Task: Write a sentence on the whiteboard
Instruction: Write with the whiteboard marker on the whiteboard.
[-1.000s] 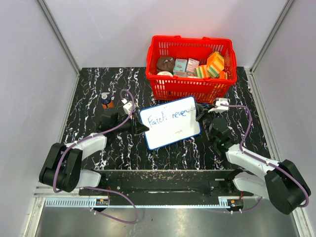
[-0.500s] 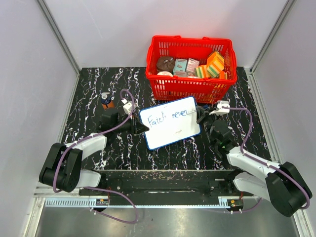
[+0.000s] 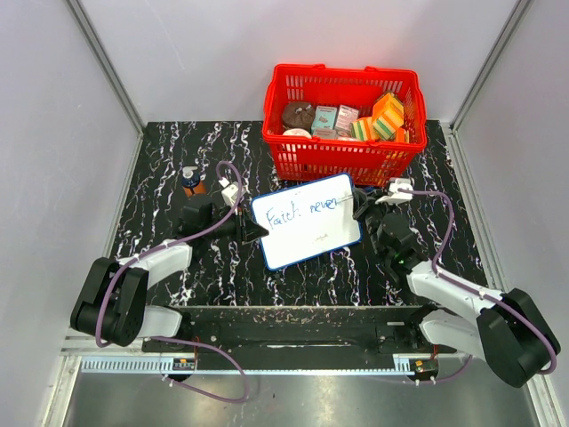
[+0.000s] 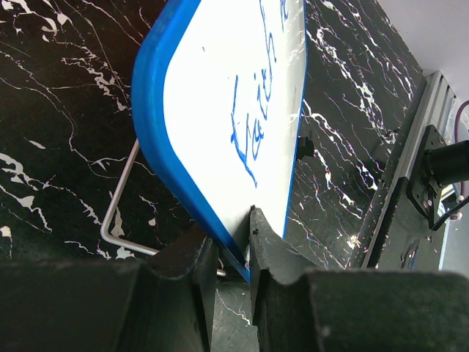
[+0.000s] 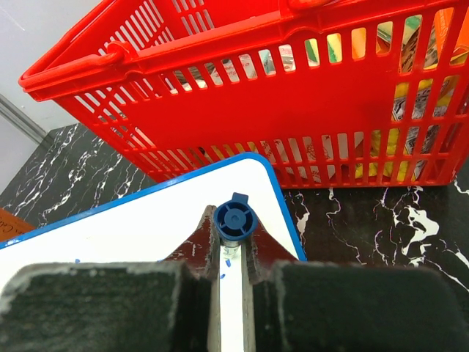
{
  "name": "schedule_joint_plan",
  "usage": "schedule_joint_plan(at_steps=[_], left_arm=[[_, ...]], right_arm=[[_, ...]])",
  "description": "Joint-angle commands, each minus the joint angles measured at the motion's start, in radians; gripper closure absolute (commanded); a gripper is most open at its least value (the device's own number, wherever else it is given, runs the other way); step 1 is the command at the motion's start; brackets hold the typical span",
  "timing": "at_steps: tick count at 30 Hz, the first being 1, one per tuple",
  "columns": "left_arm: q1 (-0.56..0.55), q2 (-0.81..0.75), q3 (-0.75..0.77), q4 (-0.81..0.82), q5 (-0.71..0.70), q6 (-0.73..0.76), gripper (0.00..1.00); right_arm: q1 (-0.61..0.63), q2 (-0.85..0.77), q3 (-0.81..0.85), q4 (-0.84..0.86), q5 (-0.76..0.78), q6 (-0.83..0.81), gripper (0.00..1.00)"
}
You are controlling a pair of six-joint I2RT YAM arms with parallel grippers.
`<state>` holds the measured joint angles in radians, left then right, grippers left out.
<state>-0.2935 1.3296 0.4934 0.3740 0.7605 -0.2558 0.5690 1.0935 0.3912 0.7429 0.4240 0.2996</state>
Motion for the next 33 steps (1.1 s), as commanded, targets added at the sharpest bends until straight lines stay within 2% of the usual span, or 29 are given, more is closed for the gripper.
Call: schedule_joint_plan(at_steps=[1, 33], left_arm=[[0.005, -0.009, 0.007, 0.009, -0.105, 0.142, 1.0], [0.004, -0.009, 0.007, 0.008, -0.107, 0.142, 1.0]], right_arm=[[-0.006, 0.005, 0.044, 0.026, -0.007, -0.017, 1.0], [-0.017, 0.003, 0.048, 0.007, 0.059, -0.031, 1.0]])
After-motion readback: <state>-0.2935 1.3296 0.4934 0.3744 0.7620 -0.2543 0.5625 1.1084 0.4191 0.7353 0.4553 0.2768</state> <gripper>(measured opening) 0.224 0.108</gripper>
